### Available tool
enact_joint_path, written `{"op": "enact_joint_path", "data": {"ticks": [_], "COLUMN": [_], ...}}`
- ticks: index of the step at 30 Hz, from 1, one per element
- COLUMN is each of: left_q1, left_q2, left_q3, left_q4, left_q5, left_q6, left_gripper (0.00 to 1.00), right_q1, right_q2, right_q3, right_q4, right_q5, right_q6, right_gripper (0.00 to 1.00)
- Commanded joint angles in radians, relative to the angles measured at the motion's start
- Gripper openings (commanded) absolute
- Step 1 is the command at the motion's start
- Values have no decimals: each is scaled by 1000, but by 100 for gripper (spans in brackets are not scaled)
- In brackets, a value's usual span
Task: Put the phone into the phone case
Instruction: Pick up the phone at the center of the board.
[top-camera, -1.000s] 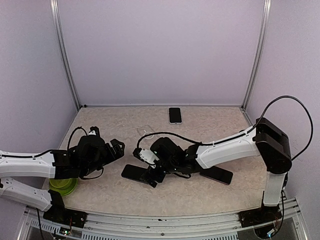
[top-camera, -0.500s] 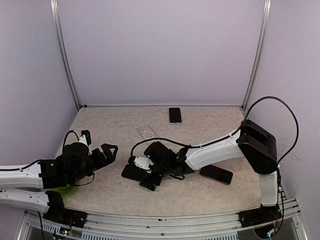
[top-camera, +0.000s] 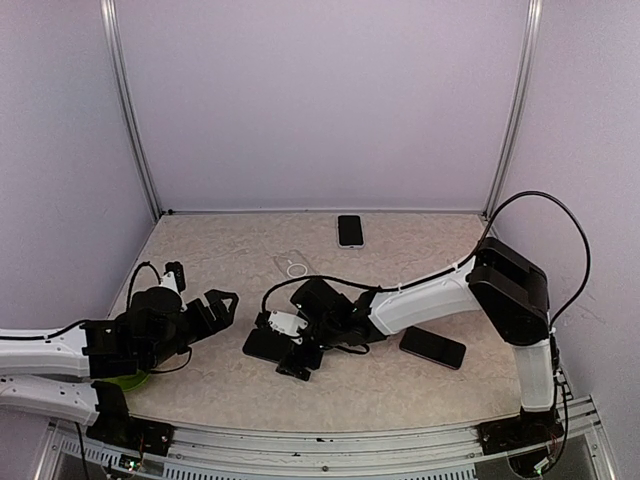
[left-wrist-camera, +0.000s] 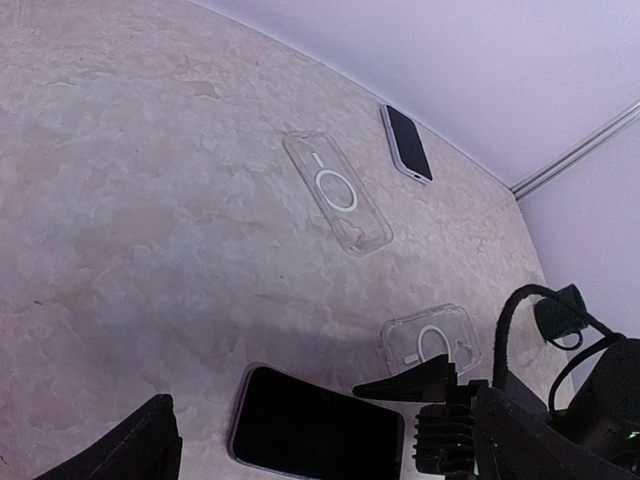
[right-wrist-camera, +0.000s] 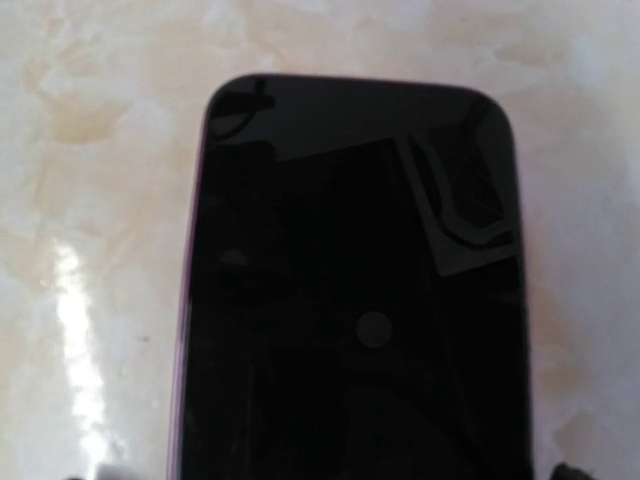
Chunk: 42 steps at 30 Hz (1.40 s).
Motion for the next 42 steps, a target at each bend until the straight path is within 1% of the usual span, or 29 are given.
{"op": "enact_joint_path", "data": {"ticks": [1,5,7,8,10,14,17,20,24,29,33,35,36,38,40,42], "left_q1": [-6,-7,-7,-4,6,53,63,66,65,55,42,42,42,42,42,41], "left_q2": [38,64,69,71,77,100,81,41,30,81,95,94,93,90,88,90], "left_q3": [43,50,37,30,4,-30,-80,-108,-90,-41,-33,-34,-36,-41,-44,-44], "left_q4": [-38,-109,-92,-88,-59,-59,22,54,32,-21,-19,-18,9,29,36,37], "left_q5": [-51,-160,-163,-163,-144,-74,-41,-41,-32,-33,-27,-18,-11,6,15,16], "left_q6": [22,-40,-32,-55,-84,-192,-190,-175,-131,-114,-101,-95,-87,-70,-60,-60], "left_gripper": [99,99,99,99,99,99,99,98,95,95,94,93,93,93,92,91], "right_q1": [-25,-42,-46,-47,-48,-48,-48,-48,-48,-45,-43,-42,-42,-42,-41,-42], "right_q2": [40,36,34,34,35,34,32,35,45,51,40,30,24,16,8,4], "right_q3": [-2,-13,-19,-19,-22,-22,-25,-29,-34,-42,-65,-76,-84,-92,-94,-96], "right_q4": [-28,-21,-17,-17,-14,-13,-15,-18,-20,-9,17,29,35,42,47,47], "right_q5": [-47,-79,-86,-86,-88,-94,-92,-94,-105,-78,-60,-63,-60,-53,-52,-50], "right_q6": [-3,5,9,10,11,13,12,10,9,13,15,12,11,10,9,12], "right_gripper": [100,99,99,99,99,99,98,94,87,86,79,71,69,67,63,62]}}
